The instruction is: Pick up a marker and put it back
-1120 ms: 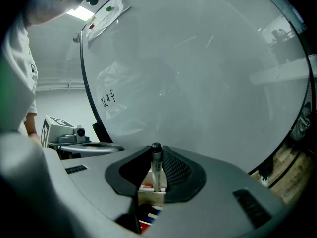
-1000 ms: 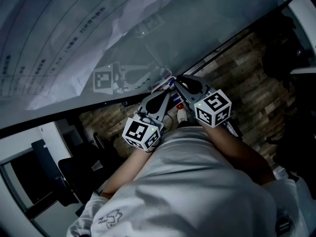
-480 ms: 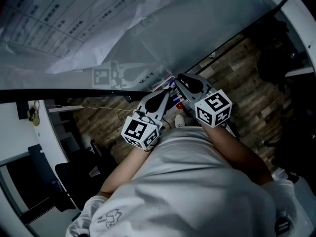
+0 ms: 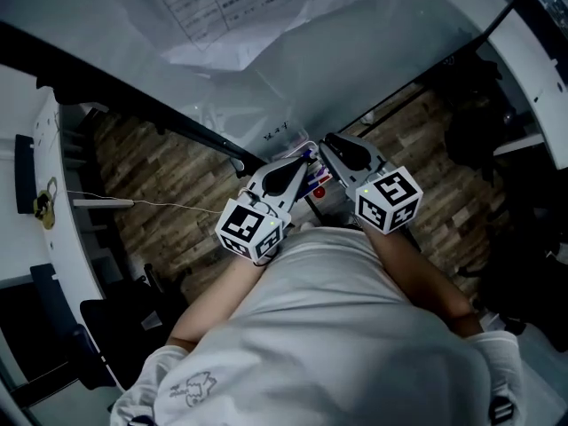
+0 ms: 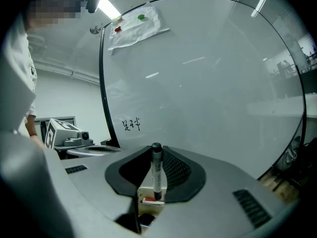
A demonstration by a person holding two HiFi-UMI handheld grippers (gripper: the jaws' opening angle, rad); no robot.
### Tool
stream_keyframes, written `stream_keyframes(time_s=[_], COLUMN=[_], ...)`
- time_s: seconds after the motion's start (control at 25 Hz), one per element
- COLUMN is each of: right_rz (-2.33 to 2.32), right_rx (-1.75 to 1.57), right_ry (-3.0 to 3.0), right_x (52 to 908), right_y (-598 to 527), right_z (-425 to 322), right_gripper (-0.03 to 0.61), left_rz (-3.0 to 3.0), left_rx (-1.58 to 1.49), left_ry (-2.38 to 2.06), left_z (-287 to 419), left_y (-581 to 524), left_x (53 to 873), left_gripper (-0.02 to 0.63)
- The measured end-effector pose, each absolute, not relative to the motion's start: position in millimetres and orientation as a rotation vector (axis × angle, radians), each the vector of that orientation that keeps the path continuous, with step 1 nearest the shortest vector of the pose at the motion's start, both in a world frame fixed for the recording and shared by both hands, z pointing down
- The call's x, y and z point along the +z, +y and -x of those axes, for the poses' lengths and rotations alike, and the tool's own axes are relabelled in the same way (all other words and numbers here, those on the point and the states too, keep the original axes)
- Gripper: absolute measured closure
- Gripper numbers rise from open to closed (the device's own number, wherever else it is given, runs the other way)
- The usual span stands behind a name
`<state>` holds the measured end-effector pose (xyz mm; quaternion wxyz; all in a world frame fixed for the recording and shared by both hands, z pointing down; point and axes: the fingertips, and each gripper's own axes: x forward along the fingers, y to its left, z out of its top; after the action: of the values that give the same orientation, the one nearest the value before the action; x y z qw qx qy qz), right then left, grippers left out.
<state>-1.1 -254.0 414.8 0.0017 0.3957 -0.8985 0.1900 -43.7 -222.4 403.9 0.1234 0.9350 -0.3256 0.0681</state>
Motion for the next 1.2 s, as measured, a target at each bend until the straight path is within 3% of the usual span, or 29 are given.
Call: stream_keyframes(time_s=[0.84, 1.2], right_rz=[-1.524, -1.475], right_rx=[0.455, 0.354], right_ry=[-2.762, -2.806], right_x=[380.1, 360.0], right_y=[-185.2, -153.3], right_z=[12.8, 1.1], right_gripper=[0.502, 0.502], left_rz=[-2.774, -2.800], left_rx=[0.134, 0.064], left_ry=[-0.692, -0.803], left_z=[62.6, 58.5], left_y=[-164.7, -144.8], left_x=[400.0, 377.7], left_gripper=[0.609, 0.609])
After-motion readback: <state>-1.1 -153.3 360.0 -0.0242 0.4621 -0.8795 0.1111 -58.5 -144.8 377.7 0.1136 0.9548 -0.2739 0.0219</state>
